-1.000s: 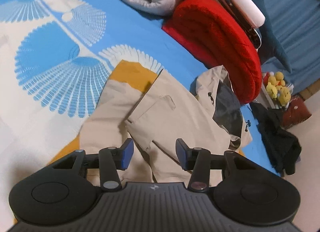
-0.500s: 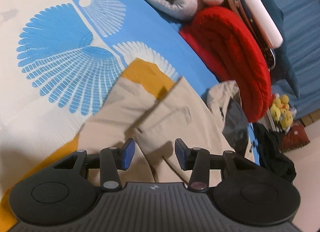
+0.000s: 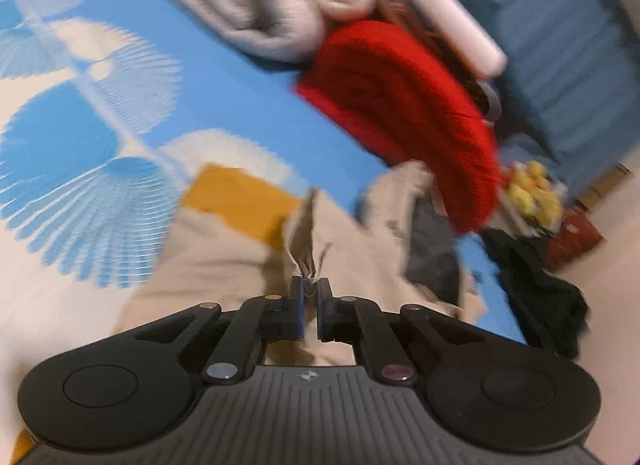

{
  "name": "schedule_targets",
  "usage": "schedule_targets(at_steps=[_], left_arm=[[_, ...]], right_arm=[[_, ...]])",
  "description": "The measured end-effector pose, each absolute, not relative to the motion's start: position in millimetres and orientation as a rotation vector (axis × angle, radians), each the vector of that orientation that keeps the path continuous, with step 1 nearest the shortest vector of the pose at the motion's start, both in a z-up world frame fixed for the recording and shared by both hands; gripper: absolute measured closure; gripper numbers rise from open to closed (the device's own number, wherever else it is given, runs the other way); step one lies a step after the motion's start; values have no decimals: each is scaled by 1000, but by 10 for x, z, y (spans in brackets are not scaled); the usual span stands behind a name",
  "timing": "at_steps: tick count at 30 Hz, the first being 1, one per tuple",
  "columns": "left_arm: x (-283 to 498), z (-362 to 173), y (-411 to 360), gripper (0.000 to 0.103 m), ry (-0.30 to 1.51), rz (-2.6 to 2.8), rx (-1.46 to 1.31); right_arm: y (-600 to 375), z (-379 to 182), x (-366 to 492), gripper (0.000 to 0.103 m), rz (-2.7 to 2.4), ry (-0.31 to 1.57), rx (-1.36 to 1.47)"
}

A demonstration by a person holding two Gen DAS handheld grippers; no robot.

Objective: Fold large clothes
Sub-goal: 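Grasp the jacket side edge with the left gripper, then fold the side edge over the jacket body and release with left gripper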

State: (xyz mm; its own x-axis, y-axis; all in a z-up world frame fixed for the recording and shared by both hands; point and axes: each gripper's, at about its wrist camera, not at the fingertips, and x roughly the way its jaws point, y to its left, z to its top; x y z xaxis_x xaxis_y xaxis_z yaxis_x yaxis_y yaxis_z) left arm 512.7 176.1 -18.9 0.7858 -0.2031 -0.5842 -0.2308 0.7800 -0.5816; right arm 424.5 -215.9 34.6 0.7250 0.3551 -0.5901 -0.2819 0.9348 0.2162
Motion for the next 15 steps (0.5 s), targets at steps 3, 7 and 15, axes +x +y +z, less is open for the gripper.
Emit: schedule_targets(at_steps=[3,7,15], left_arm=[[5101,-67,1631,99,659,-40,-625],[5083,41,1425,100,658,-206,-661],[4899,300,632,100,645,-714,-647]], right_arm=[[-2137,355,4229,75,355,664,96],[-2116,362,4216,74,360,656,77],[-2012,403,4155,46,401,605,11]])
